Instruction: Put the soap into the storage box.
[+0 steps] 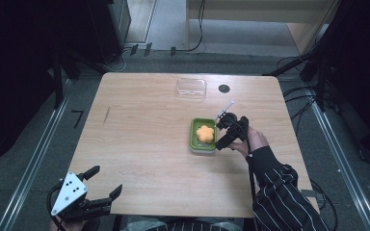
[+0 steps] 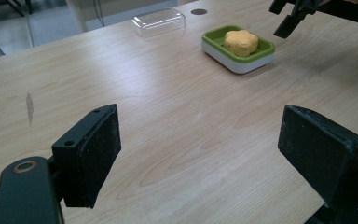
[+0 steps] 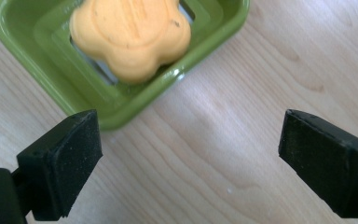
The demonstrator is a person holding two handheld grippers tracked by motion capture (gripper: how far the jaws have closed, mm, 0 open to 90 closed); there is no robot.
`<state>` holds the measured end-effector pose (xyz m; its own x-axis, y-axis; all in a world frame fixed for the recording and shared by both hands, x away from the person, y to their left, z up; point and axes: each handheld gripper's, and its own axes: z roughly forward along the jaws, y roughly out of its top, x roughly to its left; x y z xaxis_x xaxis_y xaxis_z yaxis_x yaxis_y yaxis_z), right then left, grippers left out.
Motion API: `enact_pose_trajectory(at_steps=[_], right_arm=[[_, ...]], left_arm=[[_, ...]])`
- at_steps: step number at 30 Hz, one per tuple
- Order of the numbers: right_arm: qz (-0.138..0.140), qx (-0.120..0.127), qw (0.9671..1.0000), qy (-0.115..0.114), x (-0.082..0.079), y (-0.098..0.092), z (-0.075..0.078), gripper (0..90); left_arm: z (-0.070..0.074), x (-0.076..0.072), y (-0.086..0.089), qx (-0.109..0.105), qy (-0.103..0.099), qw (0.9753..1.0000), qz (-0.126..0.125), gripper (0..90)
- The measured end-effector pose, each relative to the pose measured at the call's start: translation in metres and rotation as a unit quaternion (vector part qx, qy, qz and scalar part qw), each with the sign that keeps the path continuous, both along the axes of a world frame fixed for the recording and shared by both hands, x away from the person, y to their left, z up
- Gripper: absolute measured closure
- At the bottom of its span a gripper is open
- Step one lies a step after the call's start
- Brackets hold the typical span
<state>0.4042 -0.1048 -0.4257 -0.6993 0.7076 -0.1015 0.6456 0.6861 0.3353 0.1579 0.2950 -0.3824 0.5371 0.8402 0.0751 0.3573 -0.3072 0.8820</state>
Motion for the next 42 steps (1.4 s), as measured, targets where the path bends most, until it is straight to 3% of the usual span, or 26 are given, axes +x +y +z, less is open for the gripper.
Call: enact_pose_trajectory(at_steps=[21, 32, 42], right_arm=[[-0.041, -0.046, 0.9970, 0.045, -0.036, -0.041, -0.013, 5.7], [-0.060, -0.060, 0.9940, 0.069, -0.055, -0.060, -0.024, 5.2], [-0.075, -0.058, 0.9925, 0.078, -0.074, -0.076, -0.029, 5.0]], left_arm=[[0.000, 0.014, -0.009, -0.002, -0.001, 0.9997, -0.026, 13.6], [0.000, 0.022, -0.014, -0.002, 0.000, 0.9992, -0.041, 13.6], [-0.001, 0.029, -0.020, 0.000, -0.001, 0.9985, -0.055, 13.6]])
